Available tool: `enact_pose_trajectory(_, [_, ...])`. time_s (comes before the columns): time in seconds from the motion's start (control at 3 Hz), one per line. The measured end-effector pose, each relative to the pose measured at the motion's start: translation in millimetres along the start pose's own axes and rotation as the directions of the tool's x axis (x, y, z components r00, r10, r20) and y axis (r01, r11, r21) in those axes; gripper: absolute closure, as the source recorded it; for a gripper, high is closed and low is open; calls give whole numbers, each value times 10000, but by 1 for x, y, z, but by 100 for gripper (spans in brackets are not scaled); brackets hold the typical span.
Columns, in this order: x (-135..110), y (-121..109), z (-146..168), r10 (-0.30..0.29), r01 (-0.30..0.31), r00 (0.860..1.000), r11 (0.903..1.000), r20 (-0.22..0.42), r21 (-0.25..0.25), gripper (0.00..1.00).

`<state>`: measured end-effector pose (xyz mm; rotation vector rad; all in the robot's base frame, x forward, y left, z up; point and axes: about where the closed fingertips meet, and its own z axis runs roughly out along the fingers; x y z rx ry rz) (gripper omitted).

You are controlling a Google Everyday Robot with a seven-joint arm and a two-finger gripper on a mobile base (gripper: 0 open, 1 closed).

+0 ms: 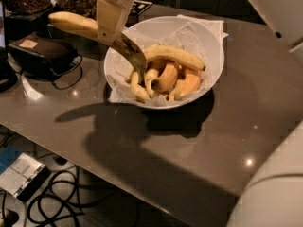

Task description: Pick banana from white bowl

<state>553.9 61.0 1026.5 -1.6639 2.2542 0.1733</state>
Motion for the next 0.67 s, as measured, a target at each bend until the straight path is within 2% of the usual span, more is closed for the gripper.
enact_pose_trajectory(0.33, [-15, 19, -3, -543, 548, 9979, 9984, 363, -130, 100])
enact_pose_trajectory(0.67, [-29, 41, -11, -1290, 1306, 9893, 9912, 679, -208, 100])
